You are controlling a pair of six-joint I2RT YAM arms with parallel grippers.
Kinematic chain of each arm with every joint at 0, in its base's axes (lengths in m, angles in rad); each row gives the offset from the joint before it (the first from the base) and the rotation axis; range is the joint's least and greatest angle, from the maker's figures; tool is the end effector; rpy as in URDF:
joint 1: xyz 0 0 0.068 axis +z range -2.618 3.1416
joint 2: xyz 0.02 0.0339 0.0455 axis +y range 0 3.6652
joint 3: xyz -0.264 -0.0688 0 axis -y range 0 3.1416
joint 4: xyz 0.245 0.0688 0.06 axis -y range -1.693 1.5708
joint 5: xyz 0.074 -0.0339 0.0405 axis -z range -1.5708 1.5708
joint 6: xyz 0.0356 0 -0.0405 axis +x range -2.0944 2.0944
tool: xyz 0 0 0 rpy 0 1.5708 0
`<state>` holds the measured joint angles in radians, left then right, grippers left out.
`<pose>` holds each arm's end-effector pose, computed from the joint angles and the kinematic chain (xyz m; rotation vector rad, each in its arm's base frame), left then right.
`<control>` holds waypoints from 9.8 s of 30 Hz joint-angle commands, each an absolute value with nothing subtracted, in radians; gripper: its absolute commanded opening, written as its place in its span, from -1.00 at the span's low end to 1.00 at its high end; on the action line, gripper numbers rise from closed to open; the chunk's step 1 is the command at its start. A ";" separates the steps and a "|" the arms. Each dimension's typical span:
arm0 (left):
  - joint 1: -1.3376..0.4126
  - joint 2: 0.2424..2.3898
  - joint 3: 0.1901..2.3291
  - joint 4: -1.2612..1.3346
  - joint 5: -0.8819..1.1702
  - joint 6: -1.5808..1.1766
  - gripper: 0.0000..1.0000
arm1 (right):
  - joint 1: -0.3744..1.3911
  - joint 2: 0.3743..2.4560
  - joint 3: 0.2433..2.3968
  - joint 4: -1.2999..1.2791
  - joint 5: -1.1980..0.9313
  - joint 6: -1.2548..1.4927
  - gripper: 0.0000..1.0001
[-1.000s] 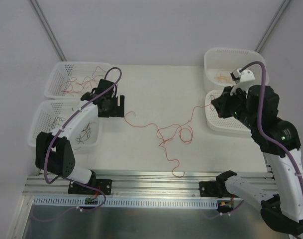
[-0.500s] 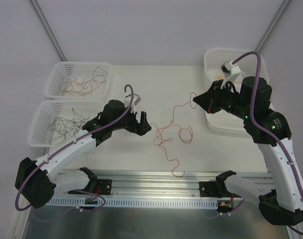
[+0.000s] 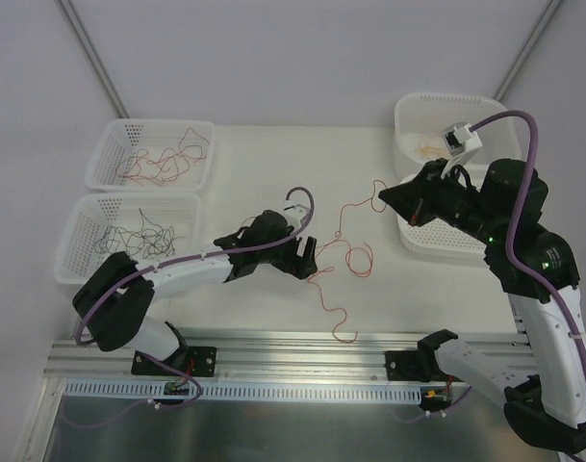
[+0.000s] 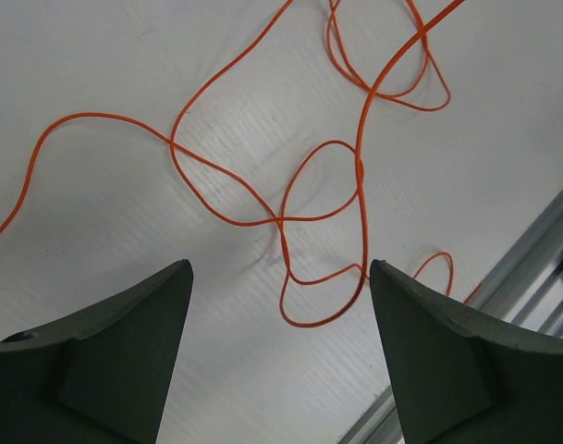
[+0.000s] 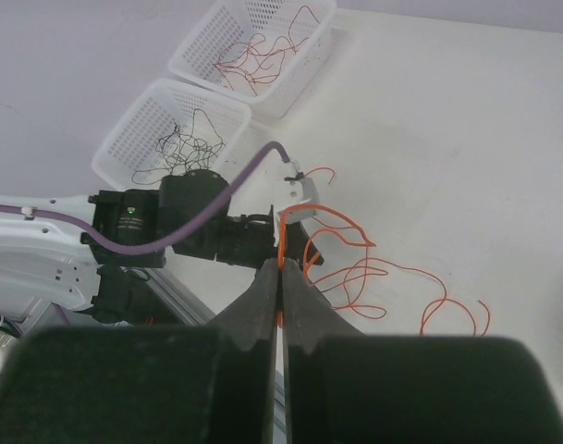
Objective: Untangle the cables
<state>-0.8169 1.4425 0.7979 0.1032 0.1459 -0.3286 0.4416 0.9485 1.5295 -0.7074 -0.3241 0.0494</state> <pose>0.2096 -0.2308 0.2198 0.6253 2.1307 -0.8163 0.1261 0.0722 0.4991 -0.5762 1.6334 0.6389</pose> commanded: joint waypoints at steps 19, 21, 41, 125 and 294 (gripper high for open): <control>-0.833 1.126 1.017 -0.233 -0.146 -0.198 -1.00 | 0.439 0.900 1.249 -0.696 -0.221 0.031 -0.47; -0.827 1.088 1.147 -0.347 -0.184 -0.152 -1.00 | 0.440 0.911 1.218 -0.692 -0.219 0.029 -0.29; -0.822 1.238 1.858 -0.635 -0.144 -0.058 -0.99 | 0.587 0.911 1.089 -0.427 -0.380 -0.107 0.98; -0.822 1.148 1.654 -0.555 -0.203 -0.124 0.88 | 0.721 1.158 1.287 -0.300 -0.379 -0.238 -0.99; -0.413 1.149 0.953 -0.293 -0.213 0.052 0.98 | 0.721 1.723 1.106 -0.506 0.173 0.092 -0.99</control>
